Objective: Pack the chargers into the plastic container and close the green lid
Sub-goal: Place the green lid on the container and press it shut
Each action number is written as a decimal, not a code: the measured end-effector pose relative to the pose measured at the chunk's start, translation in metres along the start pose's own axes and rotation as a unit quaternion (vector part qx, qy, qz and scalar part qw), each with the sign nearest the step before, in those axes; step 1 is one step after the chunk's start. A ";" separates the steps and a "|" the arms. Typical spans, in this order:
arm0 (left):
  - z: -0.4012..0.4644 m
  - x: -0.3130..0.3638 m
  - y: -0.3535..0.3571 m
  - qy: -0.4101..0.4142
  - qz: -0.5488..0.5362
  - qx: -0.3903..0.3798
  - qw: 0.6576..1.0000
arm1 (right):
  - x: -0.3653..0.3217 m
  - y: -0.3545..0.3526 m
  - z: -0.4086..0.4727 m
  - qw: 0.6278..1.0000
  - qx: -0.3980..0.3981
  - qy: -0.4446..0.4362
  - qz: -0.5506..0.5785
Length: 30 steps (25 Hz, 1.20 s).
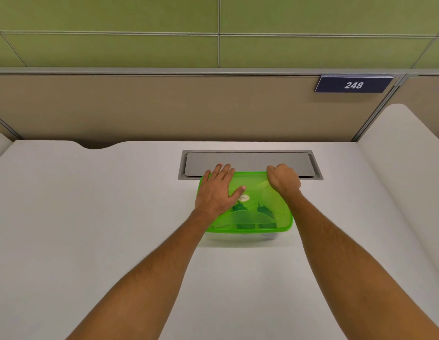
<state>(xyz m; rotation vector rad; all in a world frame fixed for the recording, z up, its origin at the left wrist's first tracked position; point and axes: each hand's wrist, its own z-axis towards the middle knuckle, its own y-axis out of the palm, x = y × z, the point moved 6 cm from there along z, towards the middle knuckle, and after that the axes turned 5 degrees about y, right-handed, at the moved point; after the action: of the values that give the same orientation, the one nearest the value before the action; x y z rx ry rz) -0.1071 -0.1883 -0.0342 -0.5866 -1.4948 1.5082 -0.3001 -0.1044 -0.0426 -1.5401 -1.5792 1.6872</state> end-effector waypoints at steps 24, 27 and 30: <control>0.004 0.001 0.007 0.024 0.020 -0.017 0.999 | 0.017 0.005 0.021 0.995 -0.008 0.054 0.089; 0.004 0.002 0.006 0.021 0.016 -0.009 1.000 | 0.017 0.000 0.013 0.992 0.026 0.058 0.106; 0.004 0.001 0.006 0.015 0.015 -0.004 1.000 | 0.016 -0.009 -0.004 0.989 0.070 0.045 0.124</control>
<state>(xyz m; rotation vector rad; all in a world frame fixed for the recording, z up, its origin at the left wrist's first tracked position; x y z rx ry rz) -0.1126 -0.1886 -0.0385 -0.6360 -1.4762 1.5100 -0.3061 -0.0869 -0.0409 -1.7712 -1.2383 1.7861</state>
